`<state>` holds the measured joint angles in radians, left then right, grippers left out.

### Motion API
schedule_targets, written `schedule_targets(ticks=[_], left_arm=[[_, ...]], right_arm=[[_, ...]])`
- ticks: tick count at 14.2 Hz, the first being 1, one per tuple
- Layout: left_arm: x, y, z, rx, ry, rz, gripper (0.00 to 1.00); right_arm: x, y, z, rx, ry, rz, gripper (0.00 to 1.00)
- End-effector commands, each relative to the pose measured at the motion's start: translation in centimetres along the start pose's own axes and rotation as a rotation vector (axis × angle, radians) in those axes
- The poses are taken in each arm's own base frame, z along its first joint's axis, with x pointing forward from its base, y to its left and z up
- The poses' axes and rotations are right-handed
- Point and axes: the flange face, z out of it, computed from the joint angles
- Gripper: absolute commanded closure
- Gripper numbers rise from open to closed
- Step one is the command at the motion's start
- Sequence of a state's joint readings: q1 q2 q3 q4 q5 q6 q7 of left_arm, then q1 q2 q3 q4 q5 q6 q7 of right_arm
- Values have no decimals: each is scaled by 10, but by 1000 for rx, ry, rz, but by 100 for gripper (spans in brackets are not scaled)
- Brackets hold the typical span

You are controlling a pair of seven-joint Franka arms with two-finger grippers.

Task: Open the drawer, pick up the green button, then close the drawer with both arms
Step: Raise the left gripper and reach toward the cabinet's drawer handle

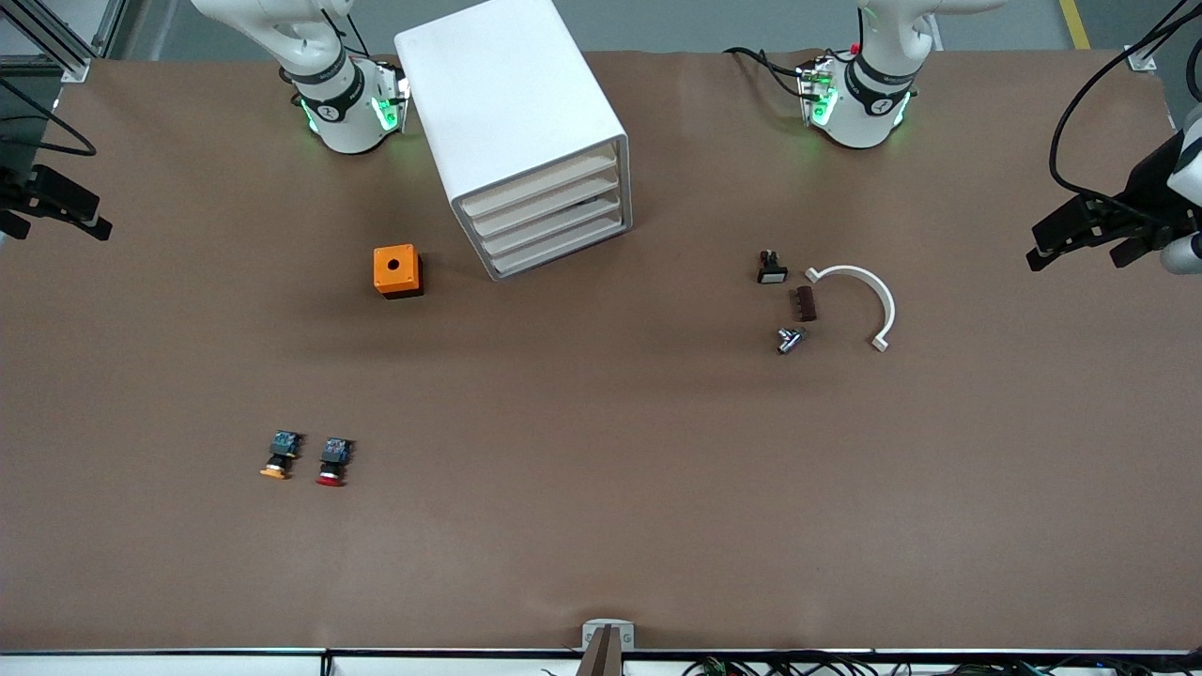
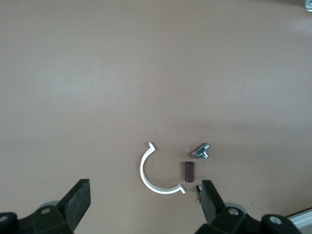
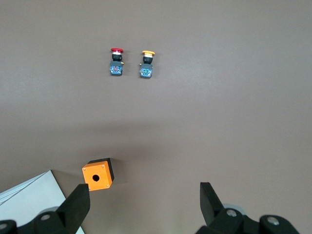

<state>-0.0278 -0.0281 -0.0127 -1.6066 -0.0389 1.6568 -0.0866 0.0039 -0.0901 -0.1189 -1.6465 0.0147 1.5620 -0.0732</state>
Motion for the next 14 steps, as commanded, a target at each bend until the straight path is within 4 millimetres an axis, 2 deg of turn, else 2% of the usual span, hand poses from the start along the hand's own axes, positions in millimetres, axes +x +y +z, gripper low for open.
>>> schedule_targets(ticks=[1, 4, 10, 14], left_arm=[[1, -1, -4, 19, -5, 20, 0], [1, -1, -4, 19, -3, 22, 0], [8, -20, 8, 11, -26, -16, 0], [24, -24, 48, 6, -91, -35, 0]], right_arm=[[-7, -1, -1, 5, 4, 7, 0], [-7, -1, -1, 5, 4, 7, 0], [-7, 0, -2, 5, 4, 9, 0], [-6, 1, -1, 3, 2, 9, 0]])
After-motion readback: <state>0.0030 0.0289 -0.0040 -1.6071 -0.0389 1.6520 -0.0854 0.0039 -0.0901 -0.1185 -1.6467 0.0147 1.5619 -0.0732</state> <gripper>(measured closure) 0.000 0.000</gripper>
